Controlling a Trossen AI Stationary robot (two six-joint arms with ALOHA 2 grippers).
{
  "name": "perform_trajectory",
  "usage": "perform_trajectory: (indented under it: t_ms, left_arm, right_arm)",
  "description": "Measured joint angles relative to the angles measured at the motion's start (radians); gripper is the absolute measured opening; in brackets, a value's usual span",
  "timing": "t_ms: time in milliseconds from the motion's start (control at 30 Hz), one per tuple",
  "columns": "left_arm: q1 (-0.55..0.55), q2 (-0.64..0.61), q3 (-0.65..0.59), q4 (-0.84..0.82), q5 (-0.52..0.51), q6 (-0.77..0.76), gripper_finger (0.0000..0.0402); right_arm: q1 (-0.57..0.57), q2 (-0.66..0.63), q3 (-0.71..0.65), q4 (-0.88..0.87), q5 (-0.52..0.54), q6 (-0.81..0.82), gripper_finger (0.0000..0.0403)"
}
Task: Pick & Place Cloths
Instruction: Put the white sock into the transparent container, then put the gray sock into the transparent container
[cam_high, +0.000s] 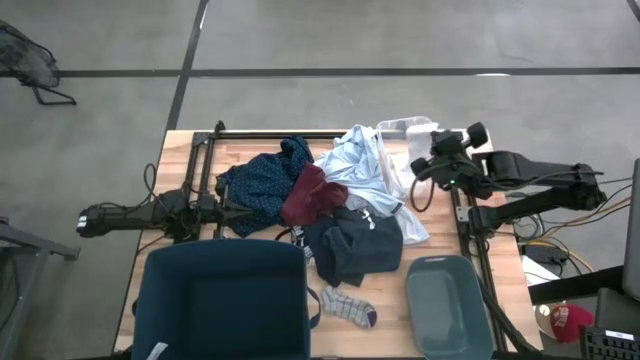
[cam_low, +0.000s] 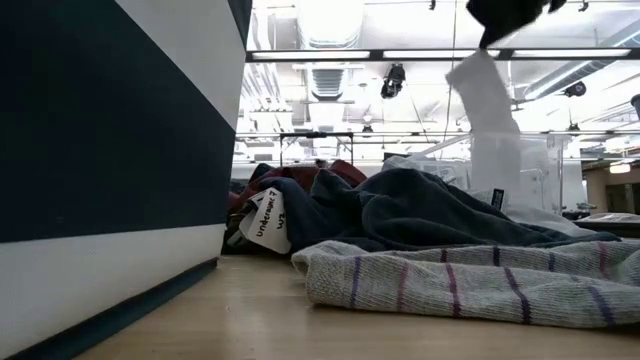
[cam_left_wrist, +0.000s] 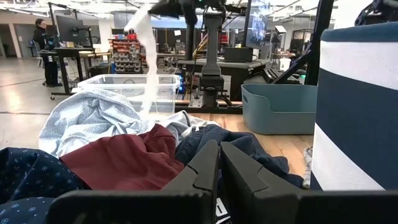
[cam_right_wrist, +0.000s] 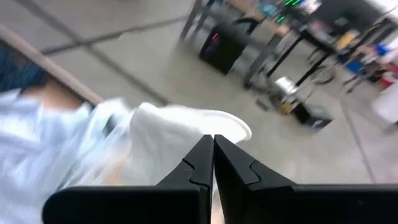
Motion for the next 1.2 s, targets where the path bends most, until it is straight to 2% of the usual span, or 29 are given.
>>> perform_trajectory:
  t_ms: [267,533,900,1033,1200]
  left_arm:
    - [0.0,0.0,0.0,0.0,0.0,0.0,0.0023]
    - [0.0,0.0,0.0,0.0,0.0,0.0,0.0023]
    - [0.0,0.0,0.0,0.0,0.0,0.0,0.0023]
    - [0.0,0.0,0.0,0.0,0.0,0.0,0.0023]
    - [0.0,0.0,0.0,0.0,0.0,0.0,0.0023]
  right_arm:
    - [-0.088,0.026,-0.091,0.006,-0.218,-0.001,0.0008]
    - [-0.185,0.077,-0.117,0.012,-0.468,-0.005,0.0008]
    - [-0.217,0.164,-0.112,0.015,-0.445,-0.018,0.0017]
    - [-0.216,0.185,-0.112,0.015,-0.45,-0.017,0.0053]
    - [-0.216,0.194,-0.112,0.019,-0.45,-0.013,0.0118]
